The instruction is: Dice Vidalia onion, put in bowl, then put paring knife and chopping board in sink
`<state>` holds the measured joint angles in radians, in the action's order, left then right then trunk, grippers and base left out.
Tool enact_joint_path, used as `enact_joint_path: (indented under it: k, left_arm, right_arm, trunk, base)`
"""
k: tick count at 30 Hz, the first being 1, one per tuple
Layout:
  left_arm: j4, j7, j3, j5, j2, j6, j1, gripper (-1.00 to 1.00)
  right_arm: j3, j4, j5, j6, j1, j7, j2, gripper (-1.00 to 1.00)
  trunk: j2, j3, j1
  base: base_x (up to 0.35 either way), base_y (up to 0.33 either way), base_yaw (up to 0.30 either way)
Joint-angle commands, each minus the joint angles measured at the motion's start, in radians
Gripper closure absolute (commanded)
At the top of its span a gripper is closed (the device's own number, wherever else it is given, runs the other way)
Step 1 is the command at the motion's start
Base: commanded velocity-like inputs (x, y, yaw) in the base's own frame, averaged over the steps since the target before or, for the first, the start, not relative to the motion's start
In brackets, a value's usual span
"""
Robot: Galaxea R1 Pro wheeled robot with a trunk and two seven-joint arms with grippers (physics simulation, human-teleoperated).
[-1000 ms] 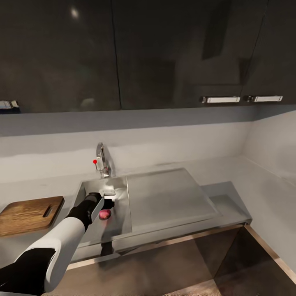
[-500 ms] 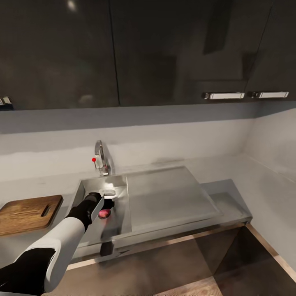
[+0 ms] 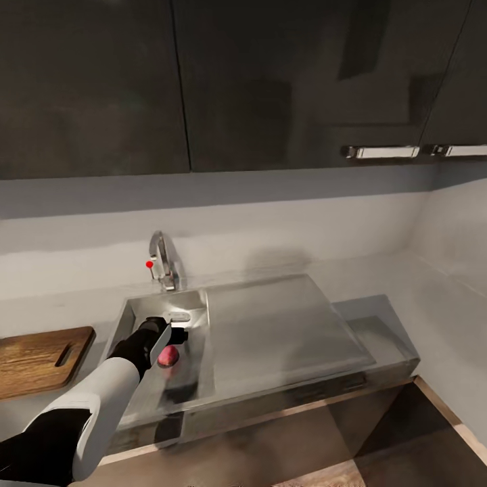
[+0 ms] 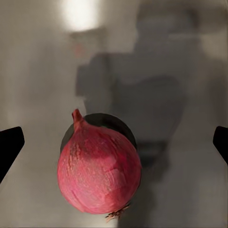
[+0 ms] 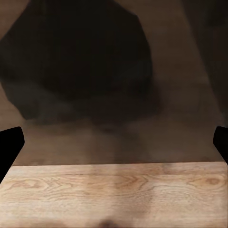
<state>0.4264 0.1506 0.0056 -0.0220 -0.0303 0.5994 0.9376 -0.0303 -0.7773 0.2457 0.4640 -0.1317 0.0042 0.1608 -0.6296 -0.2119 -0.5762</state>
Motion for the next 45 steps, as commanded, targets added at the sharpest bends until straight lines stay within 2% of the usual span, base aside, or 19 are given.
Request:
enact_joint_path:
  k: [1,21,45]
  left_arm:
    - [0.002,0.004,0.001,-0.003,0.0,0.005,0.0,-1.0]
    - [0.002,0.004,0.001,-0.002,0.0,0.003,-0.001,-1.0]
    - [0.0,0.004,0.001,0.0,0.0,0.003,-0.002,-1.0]
  right_arm:
    - [0.001,-0.001,0.004,0.001,0.0,0.0,0.0,-1.0]
    - [0.001,0.001,0.004,0.002,0.0,0.0,0.0,-1.0]
    - [0.001,0.003,0.004,0.002,0.0,0.0,0.0,-1.0]
  trunk:
    - [-0.001,-0.003,0.0]
    - [-0.001,-0.036,0.0]
    - [-0.001,-0.075,0.0]
  base:
    - [0.01,0.0,0.0]
    - [-0.046,0.035,0.0]
    - [0.03,0.0,0.0]
